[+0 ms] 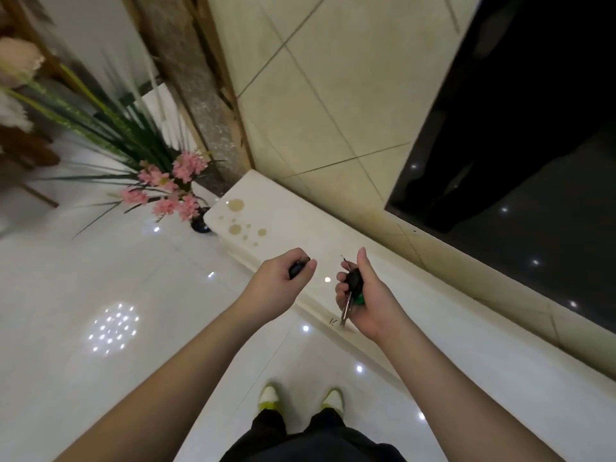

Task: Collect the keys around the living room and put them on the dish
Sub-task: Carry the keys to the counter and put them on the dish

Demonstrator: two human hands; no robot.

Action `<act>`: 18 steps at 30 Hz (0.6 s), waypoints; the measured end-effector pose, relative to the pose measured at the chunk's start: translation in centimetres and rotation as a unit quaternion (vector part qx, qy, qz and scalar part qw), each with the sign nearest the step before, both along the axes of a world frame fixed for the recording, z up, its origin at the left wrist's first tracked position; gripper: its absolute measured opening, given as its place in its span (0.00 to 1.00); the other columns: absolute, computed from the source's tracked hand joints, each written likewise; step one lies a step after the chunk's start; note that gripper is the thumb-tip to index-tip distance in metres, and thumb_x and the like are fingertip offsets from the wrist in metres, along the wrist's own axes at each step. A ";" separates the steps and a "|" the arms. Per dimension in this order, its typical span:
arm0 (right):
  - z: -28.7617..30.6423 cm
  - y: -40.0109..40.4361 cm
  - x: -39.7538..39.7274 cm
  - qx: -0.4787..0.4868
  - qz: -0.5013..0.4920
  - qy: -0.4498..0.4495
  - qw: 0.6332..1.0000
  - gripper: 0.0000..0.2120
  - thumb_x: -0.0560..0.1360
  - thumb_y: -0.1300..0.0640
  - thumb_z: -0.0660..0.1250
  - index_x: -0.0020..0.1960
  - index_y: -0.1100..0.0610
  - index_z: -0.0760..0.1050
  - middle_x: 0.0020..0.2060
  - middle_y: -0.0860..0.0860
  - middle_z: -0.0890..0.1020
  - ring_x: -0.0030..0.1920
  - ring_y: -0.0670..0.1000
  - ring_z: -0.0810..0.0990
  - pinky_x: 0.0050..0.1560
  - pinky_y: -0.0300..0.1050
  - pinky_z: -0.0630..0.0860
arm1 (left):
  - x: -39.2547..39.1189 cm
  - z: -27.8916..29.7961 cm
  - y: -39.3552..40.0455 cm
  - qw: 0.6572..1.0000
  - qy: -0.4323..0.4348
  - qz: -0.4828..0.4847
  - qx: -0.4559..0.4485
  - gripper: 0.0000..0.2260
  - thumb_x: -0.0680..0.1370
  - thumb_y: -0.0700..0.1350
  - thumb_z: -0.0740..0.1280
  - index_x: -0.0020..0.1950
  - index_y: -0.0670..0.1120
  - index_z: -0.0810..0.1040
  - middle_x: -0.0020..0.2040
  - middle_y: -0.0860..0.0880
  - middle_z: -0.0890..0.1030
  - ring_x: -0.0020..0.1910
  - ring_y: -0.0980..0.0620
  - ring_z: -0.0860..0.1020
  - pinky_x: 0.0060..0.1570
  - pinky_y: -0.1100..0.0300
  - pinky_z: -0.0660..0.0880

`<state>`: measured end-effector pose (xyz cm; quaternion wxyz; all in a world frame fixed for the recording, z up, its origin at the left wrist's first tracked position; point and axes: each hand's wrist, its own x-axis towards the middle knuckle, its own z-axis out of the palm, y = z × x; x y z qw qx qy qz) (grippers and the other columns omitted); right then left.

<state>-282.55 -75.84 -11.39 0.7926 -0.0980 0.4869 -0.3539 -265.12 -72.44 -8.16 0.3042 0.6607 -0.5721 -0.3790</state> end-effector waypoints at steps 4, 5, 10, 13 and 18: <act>-0.1 -0.1 3.9 -0.042 0.094 -0.005 0.995 0.19 0.70 0.45 0.73 0.51 0.58 0.75 0.34 0.50 0.76 0.30 0.46 0.75 0.30 0.38 0.75 | 3.6 -0.3 2.7 0.997 -0.002 0.079 0.010 0.13 0.79 0.52 0.63 0.35 0.51 0.69 0.26 0.56 0.65 0.26 0.57 0.63 0.25 0.68 0.62; -0.2 0.1 5.2 -0.056 0.115 -0.001 0.992 0.19 0.68 0.46 0.74 0.51 0.58 0.76 0.35 0.50 0.77 0.31 0.47 0.75 0.32 0.39 0.75 | 4.7 -0.4 3.5 0.995 -0.001 0.103 0.013 0.13 0.79 0.52 0.63 0.36 0.50 0.69 0.26 0.56 0.65 0.26 0.57 0.63 0.25 0.68 0.62; 0.2 1.9 12.7 -0.083 0.215 -0.004 0.973 0.14 0.73 0.50 0.72 0.50 0.60 0.77 0.34 0.50 0.80 0.32 0.46 0.77 0.32 0.38 0.75 | 10.8 -0.2 9.0 0.976 -0.009 0.215 0.018 0.13 0.79 0.52 0.62 0.37 0.48 0.70 0.27 0.56 0.66 0.26 0.57 0.64 0.26 0.68 0.63; 0.9 4.1 18.1 -0.085 0.268 -0.016 0.959 0.11 0.75 0.52 0.70 0.50 0.60 0.78 0.33 0.51 0.80 0.31 0.46 0.77 0.28 0.37 0.72 | 14.8 0.1 13.0 0.958 -0.008 0.285 0.018 0.13 0.79 0.53 0.62 0.39 0.47 0.71 0.29 0.54 0.67 0.27 0.57 0.64 0.26 0.67 0.63; 1.7 9.8 27.2 -0.129 0.353 -0.004 0.927 0.06 0.76 0.57 0.70 0.49 0.59 0.78 0.33 0.51 0.79 0.31 0.47 0.75 0.25 0.38 0.68 | 21.2 0.0 20.8 0.923 0.026 0.384 0.017 0.13 0.78 0.53 0.61 0.40 0.45 0.72 0.31 0.52 0.68 0.26 0.56 0.63 0.24 0.69 0.62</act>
